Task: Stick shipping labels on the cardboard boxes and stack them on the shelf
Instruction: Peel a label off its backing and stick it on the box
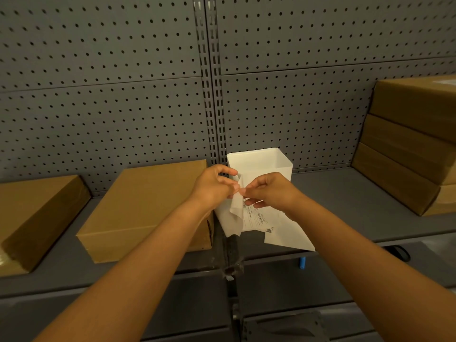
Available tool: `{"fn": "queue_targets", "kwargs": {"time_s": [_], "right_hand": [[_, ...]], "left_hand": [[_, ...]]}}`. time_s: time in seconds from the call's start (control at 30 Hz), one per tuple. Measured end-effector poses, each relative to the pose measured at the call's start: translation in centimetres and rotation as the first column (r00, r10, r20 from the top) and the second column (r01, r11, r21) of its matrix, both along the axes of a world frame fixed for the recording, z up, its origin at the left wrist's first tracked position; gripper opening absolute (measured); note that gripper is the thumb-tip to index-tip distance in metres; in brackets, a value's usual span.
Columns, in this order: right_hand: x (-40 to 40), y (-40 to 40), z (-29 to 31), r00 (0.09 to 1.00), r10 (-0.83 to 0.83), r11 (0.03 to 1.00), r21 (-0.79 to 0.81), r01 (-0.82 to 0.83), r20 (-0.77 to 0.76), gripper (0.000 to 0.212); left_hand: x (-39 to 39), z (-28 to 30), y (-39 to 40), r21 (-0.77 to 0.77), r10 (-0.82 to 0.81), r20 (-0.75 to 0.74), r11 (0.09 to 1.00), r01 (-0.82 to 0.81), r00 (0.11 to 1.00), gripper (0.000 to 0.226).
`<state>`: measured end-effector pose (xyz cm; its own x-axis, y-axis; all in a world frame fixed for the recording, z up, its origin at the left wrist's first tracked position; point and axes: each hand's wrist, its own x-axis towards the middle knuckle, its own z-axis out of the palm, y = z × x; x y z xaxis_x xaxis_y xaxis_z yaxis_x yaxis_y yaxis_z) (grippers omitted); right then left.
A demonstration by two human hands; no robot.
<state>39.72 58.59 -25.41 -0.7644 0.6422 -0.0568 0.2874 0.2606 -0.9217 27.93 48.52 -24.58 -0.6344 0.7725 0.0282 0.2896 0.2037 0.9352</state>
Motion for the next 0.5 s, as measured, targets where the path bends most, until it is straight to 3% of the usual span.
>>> {"fn": "queue_targets", "kwargs": {"time_s": [0.5], "right_hand": [[0.5, 0.51, 0.15, 0.999, -0.036, 0.999, 0.027, 0.035, 0.026, 0.01]], "left_hand": [[-0.58, 0.22, -0.74, -0.037, 0.045, -0.118, 0.998, -0.05, 0.992, 0.02]]}}
